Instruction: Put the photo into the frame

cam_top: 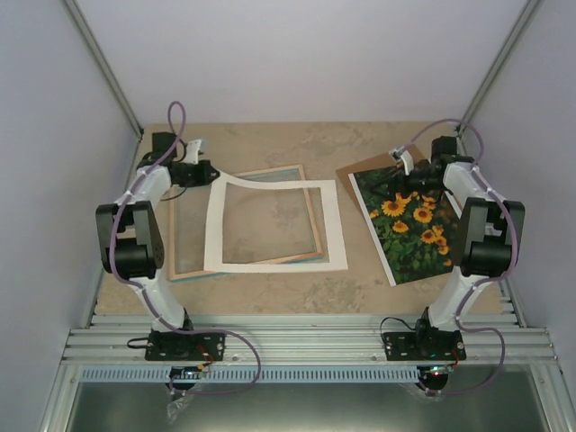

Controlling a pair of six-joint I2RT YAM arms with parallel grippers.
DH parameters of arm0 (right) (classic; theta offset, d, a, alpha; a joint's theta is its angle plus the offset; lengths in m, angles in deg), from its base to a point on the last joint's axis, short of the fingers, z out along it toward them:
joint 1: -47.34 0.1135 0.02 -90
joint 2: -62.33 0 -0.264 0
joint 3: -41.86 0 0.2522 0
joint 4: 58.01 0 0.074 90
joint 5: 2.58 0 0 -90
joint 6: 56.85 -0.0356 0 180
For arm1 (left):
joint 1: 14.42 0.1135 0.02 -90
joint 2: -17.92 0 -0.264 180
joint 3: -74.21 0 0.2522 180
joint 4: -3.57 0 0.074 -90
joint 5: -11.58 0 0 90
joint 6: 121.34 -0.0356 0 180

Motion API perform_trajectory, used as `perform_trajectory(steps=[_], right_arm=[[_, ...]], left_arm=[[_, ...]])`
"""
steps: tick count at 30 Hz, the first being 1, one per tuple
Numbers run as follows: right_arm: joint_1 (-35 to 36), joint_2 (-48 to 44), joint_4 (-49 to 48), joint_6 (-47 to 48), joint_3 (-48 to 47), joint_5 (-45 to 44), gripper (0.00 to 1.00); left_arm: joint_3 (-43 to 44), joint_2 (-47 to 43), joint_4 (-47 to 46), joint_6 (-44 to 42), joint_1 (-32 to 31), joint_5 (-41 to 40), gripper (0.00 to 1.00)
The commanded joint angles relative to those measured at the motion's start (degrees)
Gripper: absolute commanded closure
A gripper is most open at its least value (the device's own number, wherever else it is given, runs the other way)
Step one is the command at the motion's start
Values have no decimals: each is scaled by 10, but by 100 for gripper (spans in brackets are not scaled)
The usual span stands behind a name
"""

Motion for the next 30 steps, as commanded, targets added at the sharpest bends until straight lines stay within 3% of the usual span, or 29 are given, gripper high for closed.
perform_trajectory(steps=[1,5,10,15,22,30], right_arm=[[2,19,-11,-20,-10,-19,14],[1,22,-13,-19,-13,-24,14],[1,22,-36,-30,-6,-25,15],[2,32,-46,-43,-12,-22,15],[28,44,-50,-43,-26,-22,15],[95,51,-54,-32,-42,-35,17]], left_arm=[[-2,-26,-44,43,-58,84,100],[-1,-89,-109,65,-65,86,100],[21,-176,-88,-11,-64,57,100],[-16,-238,-56,-17,-6,43,100],[-41,-173,58,-159,84,-8,100],[-8,-81,55,-210,122,-6,100]])
